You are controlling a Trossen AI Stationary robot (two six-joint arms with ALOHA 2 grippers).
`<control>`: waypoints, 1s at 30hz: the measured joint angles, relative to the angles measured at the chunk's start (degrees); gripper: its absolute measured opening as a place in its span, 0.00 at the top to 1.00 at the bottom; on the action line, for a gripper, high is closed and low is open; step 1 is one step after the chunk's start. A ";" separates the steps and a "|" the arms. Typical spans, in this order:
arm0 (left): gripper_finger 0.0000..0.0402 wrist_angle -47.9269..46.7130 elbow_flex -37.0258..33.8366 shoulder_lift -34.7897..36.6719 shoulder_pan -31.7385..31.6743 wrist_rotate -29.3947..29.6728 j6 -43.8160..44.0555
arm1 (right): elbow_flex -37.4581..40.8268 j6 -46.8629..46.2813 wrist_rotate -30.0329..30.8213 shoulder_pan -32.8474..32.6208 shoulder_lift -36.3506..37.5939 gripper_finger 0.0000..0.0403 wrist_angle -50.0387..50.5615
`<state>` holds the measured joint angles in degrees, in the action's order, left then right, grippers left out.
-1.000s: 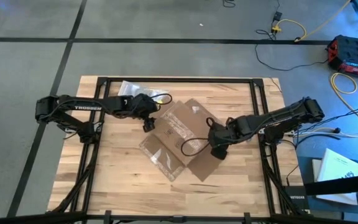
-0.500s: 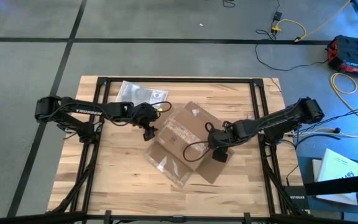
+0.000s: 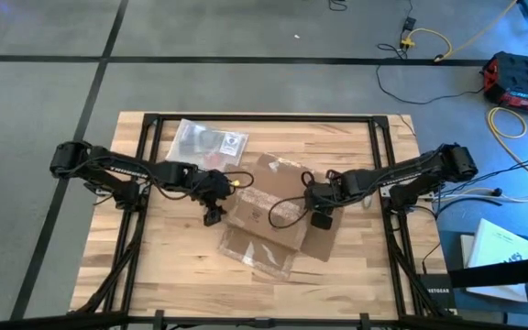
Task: Unpack boxes
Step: Break down the box until it is fully flat
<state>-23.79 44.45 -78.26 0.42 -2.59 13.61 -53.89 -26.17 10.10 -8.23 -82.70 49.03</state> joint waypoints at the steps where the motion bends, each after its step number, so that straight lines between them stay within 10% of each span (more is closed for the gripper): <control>1: 0.41 0.00 0.00 0.00 0.49 -0.06 -0.11 | 0.00 0.51 0.10 0.71 0.00 0.78 -0.58; 30: 0.41 -9.15 0.05 9.94 8.30 -1.96 6.21 | -4.22 16.27 -5.92 12.34 0.00 0.78 -6.75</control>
<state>-32.94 44.49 -68.32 8.72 -4.55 19.82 -58.11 -9.90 4.18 4.11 -82.69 42.28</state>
